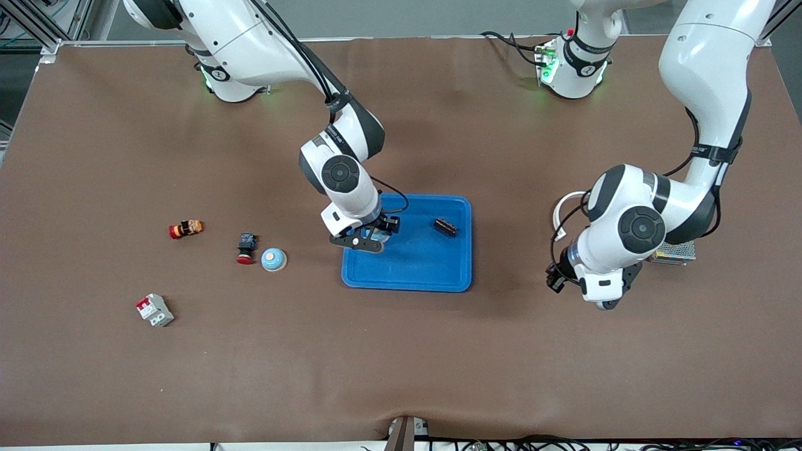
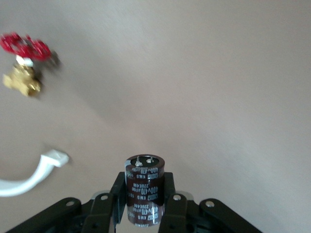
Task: Place electrolytic capacitor and blue bell in tray
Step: 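Lower the capacitor and bell into the tray with both grippers and release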
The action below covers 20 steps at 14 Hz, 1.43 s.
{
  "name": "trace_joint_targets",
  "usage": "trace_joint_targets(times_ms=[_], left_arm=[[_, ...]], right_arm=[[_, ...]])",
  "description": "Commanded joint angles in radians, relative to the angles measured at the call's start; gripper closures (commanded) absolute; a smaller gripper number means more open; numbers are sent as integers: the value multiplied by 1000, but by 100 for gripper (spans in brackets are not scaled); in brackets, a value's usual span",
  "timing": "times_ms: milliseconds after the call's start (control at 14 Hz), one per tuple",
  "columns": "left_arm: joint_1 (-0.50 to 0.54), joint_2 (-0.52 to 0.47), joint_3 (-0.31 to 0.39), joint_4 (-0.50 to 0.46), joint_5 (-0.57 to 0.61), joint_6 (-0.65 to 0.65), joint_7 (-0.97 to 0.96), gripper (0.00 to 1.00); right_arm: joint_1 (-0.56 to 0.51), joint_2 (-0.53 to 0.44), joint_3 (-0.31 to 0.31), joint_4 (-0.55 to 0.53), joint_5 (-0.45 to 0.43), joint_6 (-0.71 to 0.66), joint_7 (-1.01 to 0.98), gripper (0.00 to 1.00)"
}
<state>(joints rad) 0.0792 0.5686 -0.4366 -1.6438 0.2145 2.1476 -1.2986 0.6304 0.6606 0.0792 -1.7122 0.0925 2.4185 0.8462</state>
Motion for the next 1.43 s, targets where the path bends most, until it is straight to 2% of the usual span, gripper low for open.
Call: trace_joint_targets(times_ms=[0,356,570,784,1140,1283,1354], left_arm=[[-70,36,-1,65,-18,-29,-111,100],[-190,103,6,87,-10,14,-301,100],[-272,157,12,152,-6,32,-396,100],[-315,186,27,168,-7,99,-461,100],[-435,241,128,170,-10,189,-516,100],[-440,246,130,168,-12,189,-518,100],[-440,248,130,168,-15,189,-518,100]], right_arm=[[17,-22,-9,-46,7,30,14,42],[26,-24,-9,-76,7,70,19,42],[34,-22,-10,-81,7,77,33,42],[34,-22,-10,-109,6,122,33,42],[37,-21,-10,-106,6,120,33,40],[37,-21,-10,-104,7,119,36,30],[35,-21,-10,-102,7,117,51,21]])
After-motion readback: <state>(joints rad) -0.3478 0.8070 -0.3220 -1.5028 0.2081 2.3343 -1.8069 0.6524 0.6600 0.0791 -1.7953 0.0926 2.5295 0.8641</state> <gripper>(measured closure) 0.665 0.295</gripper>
